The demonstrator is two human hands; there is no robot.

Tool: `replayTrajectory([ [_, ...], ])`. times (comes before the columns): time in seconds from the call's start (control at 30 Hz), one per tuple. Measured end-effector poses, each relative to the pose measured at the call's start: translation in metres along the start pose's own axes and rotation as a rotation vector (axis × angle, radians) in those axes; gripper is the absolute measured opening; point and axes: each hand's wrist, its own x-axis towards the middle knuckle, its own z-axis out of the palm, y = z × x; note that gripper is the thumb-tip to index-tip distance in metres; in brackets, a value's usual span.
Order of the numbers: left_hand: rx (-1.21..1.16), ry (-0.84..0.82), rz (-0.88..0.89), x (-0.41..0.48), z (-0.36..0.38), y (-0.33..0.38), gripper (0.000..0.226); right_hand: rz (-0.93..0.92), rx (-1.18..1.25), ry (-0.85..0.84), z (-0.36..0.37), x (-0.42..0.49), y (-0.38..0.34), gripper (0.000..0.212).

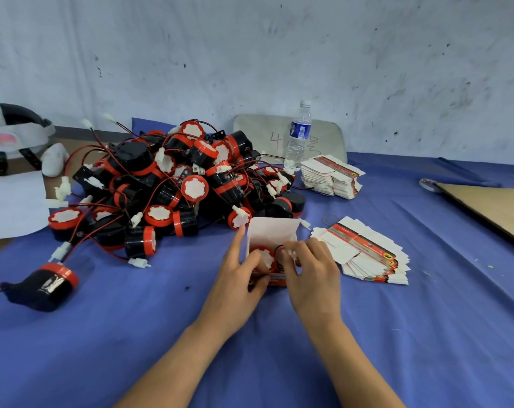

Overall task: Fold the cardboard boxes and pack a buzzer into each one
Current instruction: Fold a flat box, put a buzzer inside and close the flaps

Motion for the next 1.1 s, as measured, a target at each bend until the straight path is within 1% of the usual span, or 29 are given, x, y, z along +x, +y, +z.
replayTrajectory([
  [0.13,-0.001,0.021,0.014,-0.001,-0.002,0.004,0.015,-0.066,-0.171,0.033,0.0,0.001,-0.001,0.017],
  [0.23,0.004,0.009,-0.001,-0.001,-0.003,0.004,0.011,-0.09,-0.274,0.028,0.0,0.0,0.0,0.014],
  [0.4,0.09,0.054,0.045,-0.003,-0.001,0.004,0.012,-0.045,-0.379,-0.025,0.005,-0.001,0.003,0.016],
  [0.5,0.114,0.081,0.074,-0.003,0.0,0.006,0.012,0.034,-0.338,-0.069,0.004,-0.001,0.001,0.014],
  [0.57,0.103,0.086,0.084,-0.004,-0.001,0.008,0.011,0.094,-0.249,-0.124,0.0,-0.001,0.001,0.005],
  [0.6,0.093,0.091,0.092,-0.005,-0.002,0.009,0.01,0.142,-0.21,-0.186,0.0,0.0,0.003,0.005],
  [0.63,0.078,0.098,0.101,-0.006,-0.002,0.01,0.011,0.188,-0.19,-0.276,0.0,0.001,0.005,0.012],
  [0.7,0.063,0.1,0.113,-0.007,-0.002,0.011,0.022,0.245,-0.192,-0.451,0.001,0.002,0.01,0.025],
  [0.73,0.076,0.094,0.118,-0.007,-0.002,0.012,0.032,0.255,-0.19,-0.499,0.002,0.004,0.012,0.028],
  [0.8,0.114,0.072,0.114,-0.007,-0.002,0.013,0.056,0.272,-0.14,-0.516,0.002,0.005,0.014,0.028],
  [0.83,0.121,0.064,0.103,-0.006,-0.002,0.014,0.061,0.277,-0.113,-0.516,0.001,0.006,0.014,0.028],
  [0.87,0.121,0.069,0.094,-0.006,-0.003,0.015,0.059,0.273,-0.092,-0.518,0.001,0.006,0.015,0.028],
  [1.0,0.08,0.115,0.017,-0.005,-0.003,0.016,0.026,0.235,0.023,-0.541,-0.002,0.006,0.017,0.031],
  [1.03,0.068,0.116,0.003,-0.005,-0.003,0.016,0.023,0.236,0.048,-0.543,-0.003,0.005,0.017,0.031],
  [1.1,0.063,0.117,-0.008,-0.004,-0.002,0.015,0.022,0.218,0.054,-0.558,-0.005,0.005,0.016,0.03],
])
